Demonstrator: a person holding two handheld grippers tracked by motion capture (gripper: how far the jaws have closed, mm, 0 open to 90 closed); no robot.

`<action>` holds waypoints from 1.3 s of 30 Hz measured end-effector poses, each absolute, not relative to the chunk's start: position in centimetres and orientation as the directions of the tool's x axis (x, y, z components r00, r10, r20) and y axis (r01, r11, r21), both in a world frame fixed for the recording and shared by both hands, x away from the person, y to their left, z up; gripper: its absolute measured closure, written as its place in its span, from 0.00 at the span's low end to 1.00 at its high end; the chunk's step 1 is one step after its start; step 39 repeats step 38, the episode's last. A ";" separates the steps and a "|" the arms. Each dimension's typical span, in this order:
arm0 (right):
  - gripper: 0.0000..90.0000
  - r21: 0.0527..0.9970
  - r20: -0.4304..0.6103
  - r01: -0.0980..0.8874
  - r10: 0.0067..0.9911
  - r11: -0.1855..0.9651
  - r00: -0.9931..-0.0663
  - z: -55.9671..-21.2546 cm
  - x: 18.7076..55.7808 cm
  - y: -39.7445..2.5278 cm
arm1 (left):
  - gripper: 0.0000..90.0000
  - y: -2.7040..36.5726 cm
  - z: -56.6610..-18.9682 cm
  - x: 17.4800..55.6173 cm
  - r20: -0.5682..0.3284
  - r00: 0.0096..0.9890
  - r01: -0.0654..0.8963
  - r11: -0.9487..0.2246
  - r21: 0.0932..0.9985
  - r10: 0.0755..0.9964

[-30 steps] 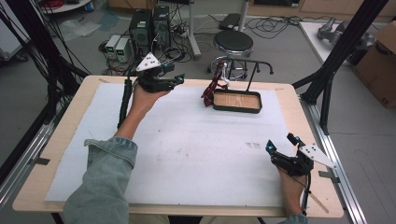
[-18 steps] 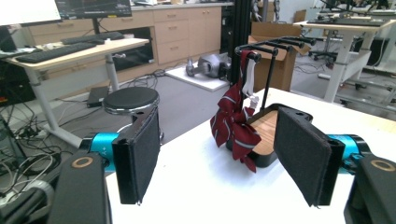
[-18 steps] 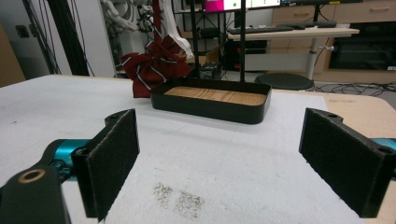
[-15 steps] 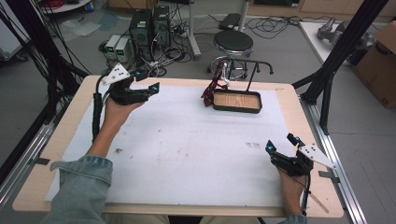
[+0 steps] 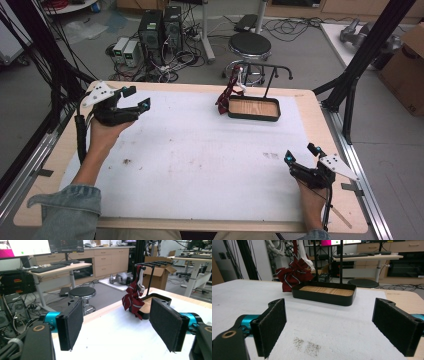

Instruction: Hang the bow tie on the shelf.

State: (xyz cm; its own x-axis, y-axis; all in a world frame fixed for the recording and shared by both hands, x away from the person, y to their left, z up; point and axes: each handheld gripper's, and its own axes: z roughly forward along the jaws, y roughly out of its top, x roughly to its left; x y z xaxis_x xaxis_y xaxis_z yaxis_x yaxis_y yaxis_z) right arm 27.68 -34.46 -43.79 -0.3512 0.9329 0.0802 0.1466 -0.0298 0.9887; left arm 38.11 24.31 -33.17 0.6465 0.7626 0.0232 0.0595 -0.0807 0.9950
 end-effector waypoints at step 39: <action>0.12 0.989 0.075 0.147 0.937 -0.026 -0.342 -43.8 27.7 -34.5 | 0.27 30.6 -42.3 27.7 -0.054 0.481 0.179 -0.038 0.983 0.875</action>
